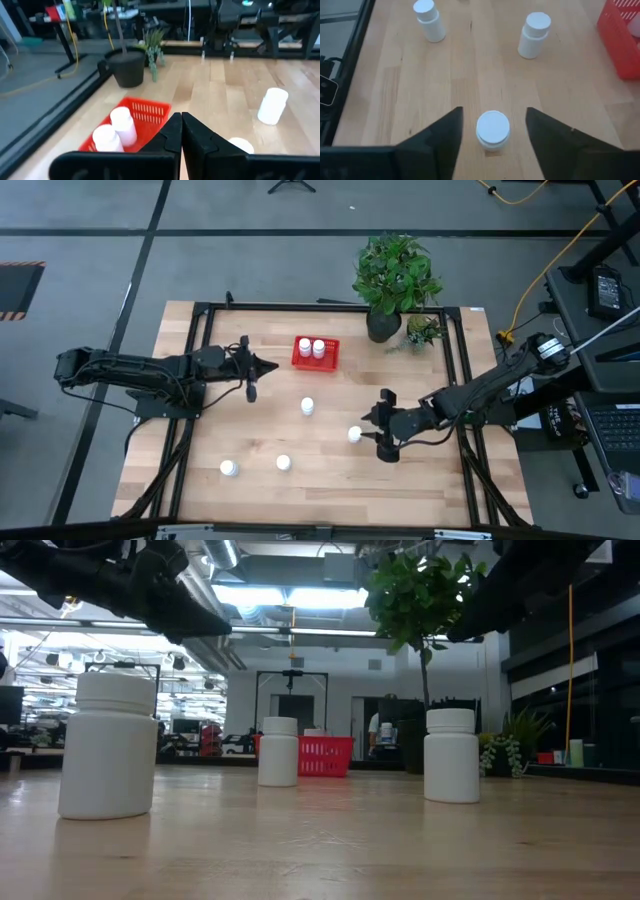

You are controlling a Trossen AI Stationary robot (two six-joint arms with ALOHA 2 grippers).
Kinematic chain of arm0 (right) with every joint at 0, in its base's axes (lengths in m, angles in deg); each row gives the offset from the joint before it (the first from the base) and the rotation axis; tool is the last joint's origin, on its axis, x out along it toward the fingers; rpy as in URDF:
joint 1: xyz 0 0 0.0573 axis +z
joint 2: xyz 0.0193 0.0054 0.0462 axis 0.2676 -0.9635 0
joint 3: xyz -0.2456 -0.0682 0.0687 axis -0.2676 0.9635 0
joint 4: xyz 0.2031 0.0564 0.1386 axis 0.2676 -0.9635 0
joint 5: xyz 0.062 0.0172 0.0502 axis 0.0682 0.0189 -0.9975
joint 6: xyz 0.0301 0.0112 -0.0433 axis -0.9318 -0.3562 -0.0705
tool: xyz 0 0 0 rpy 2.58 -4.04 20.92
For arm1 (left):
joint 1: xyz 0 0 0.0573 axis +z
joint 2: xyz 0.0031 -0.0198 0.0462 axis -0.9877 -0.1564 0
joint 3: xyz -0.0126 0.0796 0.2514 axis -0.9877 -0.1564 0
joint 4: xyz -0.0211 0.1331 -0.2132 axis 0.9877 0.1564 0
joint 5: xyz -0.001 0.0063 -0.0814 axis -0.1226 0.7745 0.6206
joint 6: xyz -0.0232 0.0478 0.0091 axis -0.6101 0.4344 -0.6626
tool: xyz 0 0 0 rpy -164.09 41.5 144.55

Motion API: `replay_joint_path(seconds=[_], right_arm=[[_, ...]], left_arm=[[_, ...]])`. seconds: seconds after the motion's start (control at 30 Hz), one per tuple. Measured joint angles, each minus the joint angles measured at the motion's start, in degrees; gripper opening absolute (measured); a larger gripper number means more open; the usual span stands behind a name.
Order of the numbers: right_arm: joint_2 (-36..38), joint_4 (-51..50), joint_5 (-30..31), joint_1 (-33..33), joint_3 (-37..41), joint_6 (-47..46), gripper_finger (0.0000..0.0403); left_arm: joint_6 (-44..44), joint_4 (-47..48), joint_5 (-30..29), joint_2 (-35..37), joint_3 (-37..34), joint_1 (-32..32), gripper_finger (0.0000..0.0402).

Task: Pick and place pill bottles into a basket
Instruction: Put the white pill bottle into the red bin

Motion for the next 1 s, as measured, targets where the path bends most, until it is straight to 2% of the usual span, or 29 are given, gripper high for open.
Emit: replay_joint_path(seconds=[0.13,0.3,0.7,1.0], right_arm=[[-1.4,0.2,0.0,0.0,0.0,-0.1,0.0262],[-5.4,0.2,0.0,-0.1,0.0,0.0,0.0289],[-13.3,2.5,0.0,-1.0,0.0,-1.5,0.0291],[-14.5,4.5,0.0,-1.3,0.0,-1.4,0.0291]], left_arm=[[-0.7,2.2,0.0,0.0,0.0,0.0,0.0004],[-0.7,2.4,0.0,0.0,0.0,0.0,0.0007],[-1.2,2.4,0.0,0.0,0.0,0.0,0.0007],[-1.5,2.4,0.0,0.0,0.0,0.0,0.0001]])
